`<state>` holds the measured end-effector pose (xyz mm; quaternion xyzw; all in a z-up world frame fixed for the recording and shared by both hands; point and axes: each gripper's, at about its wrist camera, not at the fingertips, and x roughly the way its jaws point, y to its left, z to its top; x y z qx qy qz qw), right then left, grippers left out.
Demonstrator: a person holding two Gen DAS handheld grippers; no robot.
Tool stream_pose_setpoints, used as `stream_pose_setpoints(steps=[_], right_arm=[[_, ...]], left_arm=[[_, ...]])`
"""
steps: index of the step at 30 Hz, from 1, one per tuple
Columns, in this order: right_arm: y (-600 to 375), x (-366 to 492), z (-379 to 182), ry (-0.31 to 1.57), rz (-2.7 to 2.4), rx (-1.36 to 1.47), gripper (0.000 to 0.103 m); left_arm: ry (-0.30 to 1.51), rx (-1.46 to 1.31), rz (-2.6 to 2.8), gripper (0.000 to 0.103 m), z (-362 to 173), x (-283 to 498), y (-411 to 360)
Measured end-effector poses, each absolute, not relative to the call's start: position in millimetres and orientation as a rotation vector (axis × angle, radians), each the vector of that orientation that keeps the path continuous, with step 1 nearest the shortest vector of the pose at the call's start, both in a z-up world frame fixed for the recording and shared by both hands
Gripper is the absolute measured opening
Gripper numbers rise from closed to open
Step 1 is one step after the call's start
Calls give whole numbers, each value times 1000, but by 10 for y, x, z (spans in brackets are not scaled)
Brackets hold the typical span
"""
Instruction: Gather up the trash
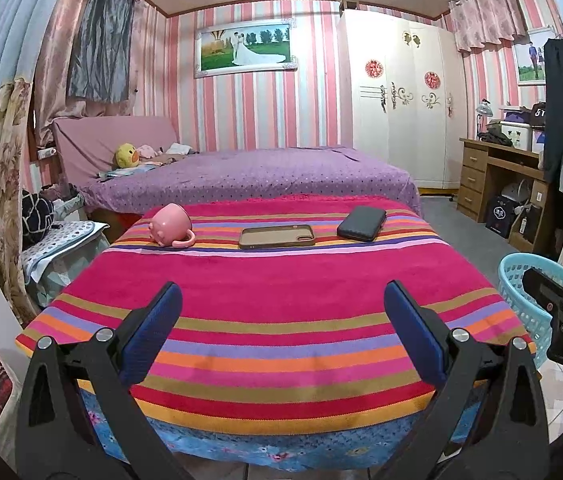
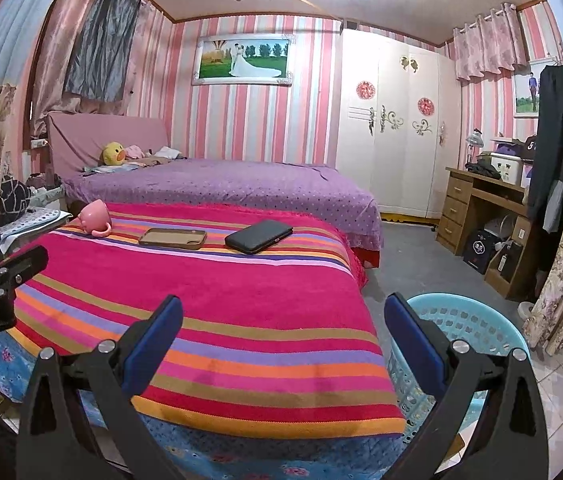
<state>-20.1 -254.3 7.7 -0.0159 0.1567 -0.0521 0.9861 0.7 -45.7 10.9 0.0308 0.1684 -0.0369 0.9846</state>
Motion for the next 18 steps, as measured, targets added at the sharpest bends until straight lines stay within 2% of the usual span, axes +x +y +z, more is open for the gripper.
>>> stream_pose_setpoints(steps=[18], right_arm=[[-2553,-206,64,308,-124,-39,98]], left_arm=[[341,69,-101,98,91,29,-543]])
